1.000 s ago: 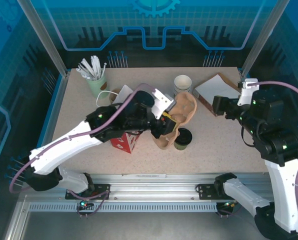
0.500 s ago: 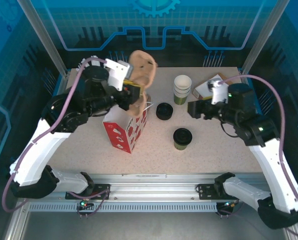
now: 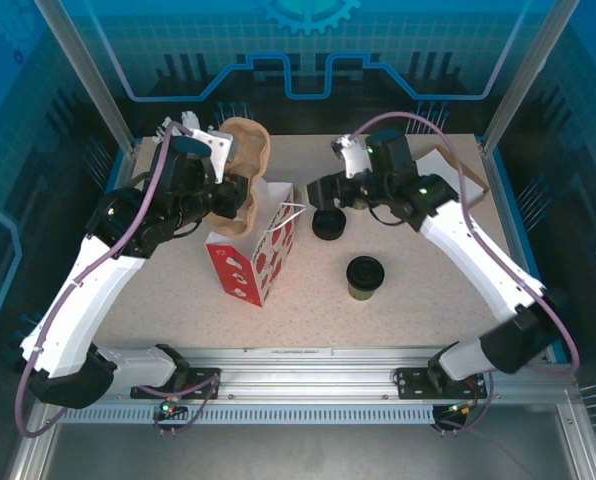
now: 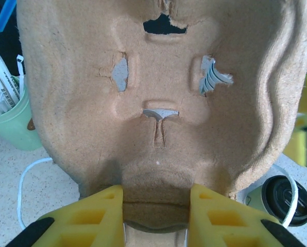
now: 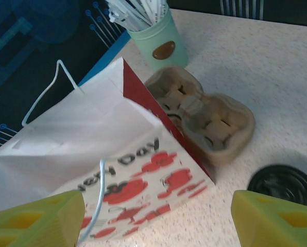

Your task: Pack the takeout coffee

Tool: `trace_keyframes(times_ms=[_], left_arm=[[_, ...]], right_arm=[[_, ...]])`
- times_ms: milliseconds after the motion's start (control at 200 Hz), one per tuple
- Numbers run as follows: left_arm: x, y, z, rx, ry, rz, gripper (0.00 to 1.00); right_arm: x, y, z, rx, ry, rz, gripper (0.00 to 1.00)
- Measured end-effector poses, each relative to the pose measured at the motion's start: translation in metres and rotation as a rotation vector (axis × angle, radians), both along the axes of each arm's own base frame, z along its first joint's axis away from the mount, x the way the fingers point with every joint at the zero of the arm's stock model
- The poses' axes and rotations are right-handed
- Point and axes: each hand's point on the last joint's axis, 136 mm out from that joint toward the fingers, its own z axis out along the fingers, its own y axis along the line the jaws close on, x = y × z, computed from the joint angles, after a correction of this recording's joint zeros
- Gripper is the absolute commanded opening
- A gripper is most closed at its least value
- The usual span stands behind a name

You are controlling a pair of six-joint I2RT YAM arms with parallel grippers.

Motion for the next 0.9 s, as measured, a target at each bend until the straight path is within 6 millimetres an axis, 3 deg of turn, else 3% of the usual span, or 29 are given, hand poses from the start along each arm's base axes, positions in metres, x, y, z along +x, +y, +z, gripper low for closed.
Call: trace_keyframes(times_ms=[255, 470, 680, 900], left_arm=[[0.004, -0.002, -0.011, 0.009, 0.021, 0.003, 0.29], [0.004, -0.002, -0.017, 0.016, 0.032, 0.004, 0.29], [0.001, 0.000, -0.014, 0.008, 0.023, 0.004, 0.29], [0.003, -0.005, -0.015, -0.009, 0.017, -0.009, 0.28]], right_arm=[[0.041, 0.049, -0.014, 0.017, -0.023, 0.152, 0.83], [0.052, 0.072, -0.029, -0.021, -0.045, 0.255, 0.83], [0.055, 0.087, -0.045, -0.053, -0.038, 0.313, 0.74], [0.057, 0.090, -0.058, -0.085, -0.019, 0.326, 0.56]])
